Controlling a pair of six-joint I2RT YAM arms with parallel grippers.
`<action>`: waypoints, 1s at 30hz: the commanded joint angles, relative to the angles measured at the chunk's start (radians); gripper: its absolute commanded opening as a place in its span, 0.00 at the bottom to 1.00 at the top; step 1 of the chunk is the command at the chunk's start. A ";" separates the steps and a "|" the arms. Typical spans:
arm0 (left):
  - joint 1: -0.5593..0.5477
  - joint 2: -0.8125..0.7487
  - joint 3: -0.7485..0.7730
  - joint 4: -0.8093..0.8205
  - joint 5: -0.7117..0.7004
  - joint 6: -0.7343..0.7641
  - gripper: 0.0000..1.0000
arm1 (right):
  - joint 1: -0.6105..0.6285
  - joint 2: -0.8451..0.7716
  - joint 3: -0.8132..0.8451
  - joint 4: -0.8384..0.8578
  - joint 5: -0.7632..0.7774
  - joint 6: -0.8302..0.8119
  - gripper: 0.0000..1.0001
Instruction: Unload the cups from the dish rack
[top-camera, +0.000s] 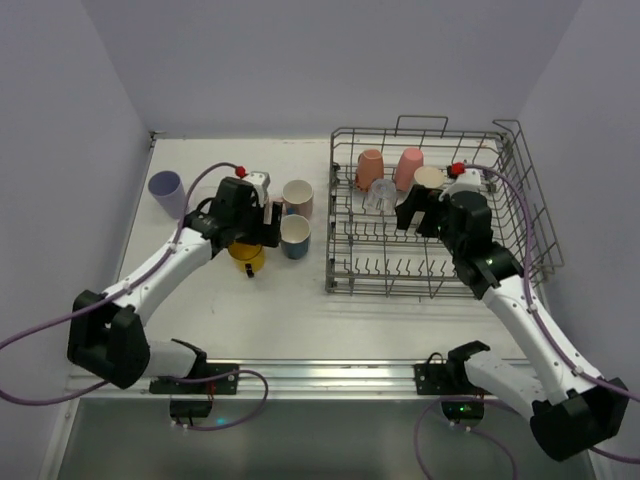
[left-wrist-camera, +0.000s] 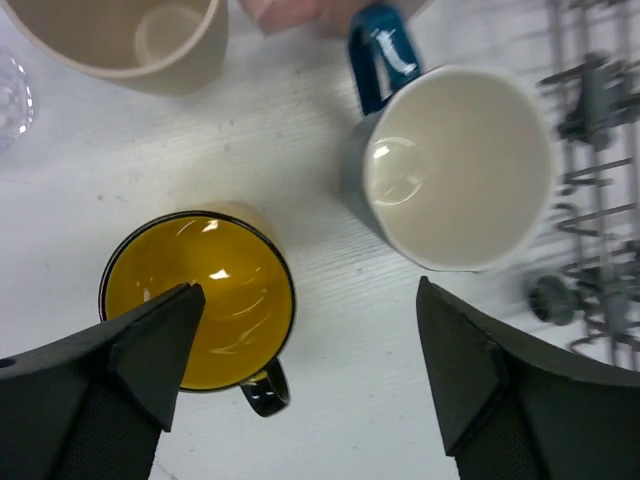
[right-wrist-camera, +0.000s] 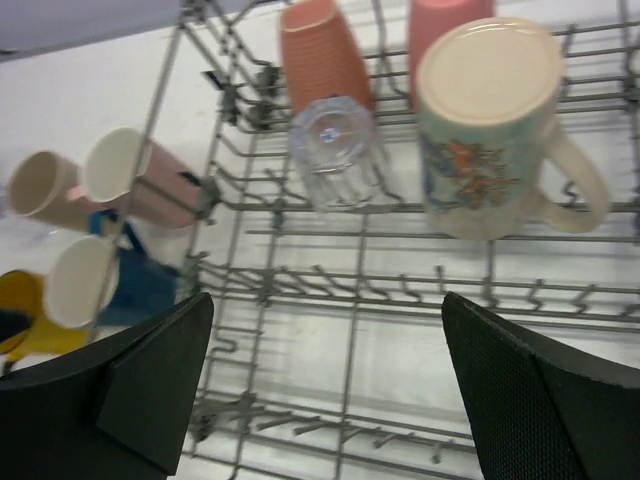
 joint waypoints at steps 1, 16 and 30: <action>0.005 -0.171 -0.001 0.120 0.100 0.001 0.98 | -0.083 0.080 0.092 -0.044 0.109 -0.108 0.99; 0.003 -0.483 -0.146 0.290 0.292 0.005 1.00 | -0.189 0.537 0.414 -0.089 0.145 -0.275 0.99; 0.003 -0.491 -0.161 0.300 0.315 0.003 1.00 | -0.203 0.777 0.562 -0.092 0.105 -0.337 0.99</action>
